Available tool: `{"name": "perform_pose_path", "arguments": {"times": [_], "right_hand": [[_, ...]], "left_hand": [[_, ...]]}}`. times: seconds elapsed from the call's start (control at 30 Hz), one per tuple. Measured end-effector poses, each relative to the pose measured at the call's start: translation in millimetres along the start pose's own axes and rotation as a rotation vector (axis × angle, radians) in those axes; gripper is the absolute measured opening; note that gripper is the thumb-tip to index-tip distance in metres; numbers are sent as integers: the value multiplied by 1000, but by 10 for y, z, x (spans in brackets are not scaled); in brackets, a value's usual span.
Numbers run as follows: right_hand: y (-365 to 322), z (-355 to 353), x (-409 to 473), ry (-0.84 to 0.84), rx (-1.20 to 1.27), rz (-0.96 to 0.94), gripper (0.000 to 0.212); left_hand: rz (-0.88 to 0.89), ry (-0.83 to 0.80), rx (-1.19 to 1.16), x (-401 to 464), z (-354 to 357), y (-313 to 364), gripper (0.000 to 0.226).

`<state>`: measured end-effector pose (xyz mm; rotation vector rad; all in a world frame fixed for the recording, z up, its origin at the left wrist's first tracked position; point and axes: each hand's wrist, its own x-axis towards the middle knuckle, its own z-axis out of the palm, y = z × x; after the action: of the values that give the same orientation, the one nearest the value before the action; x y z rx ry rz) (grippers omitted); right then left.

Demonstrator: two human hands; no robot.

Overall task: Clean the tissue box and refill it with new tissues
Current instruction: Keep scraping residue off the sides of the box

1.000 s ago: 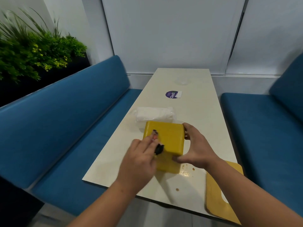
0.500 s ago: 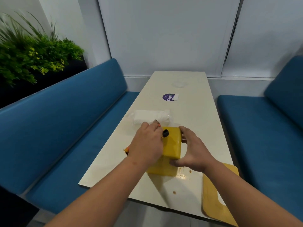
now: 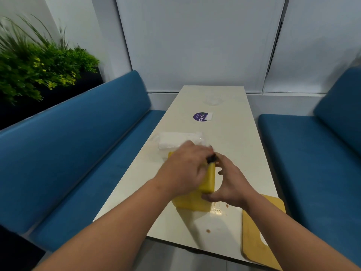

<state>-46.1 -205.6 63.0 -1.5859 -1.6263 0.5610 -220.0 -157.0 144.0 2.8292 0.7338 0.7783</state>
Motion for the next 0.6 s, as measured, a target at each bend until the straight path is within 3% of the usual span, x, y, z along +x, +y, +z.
{"name": "perform_pose_path", "arguments": {"times": [0.07, 0.17, 0.33, 0.4, 0.5, 0.57, 0.6], "right_hand": [[7, 25, 6, -7, -24, -10, 117], [-6, 22, 0, 8, 11, -24, 111], [36, 43, 7, 0, 116, -48, 91], [44, 33, 5, 12, 100, -47, 92], [103, -58, -37, 20, 120, -23, 106], [190, -154, -65, 11, 216, 5, 105], [223, -199, -68, 14, 281, 22, 104]], "left_hand": [[-184, 16, 160, 134, 21, -58, 37], [-76, -101, 320, 150, 215, 38, 35], [35, -117, 8, 71, 162, 193, 37], [45, -33, -48, 70, 44, 189, 38], [-214, 287, -80, -10, -181, -74, 27], [-523, 393, -110, -147, -314, -356, 21], [-698, 408, -175, -225, -339, -497, 28]]}}
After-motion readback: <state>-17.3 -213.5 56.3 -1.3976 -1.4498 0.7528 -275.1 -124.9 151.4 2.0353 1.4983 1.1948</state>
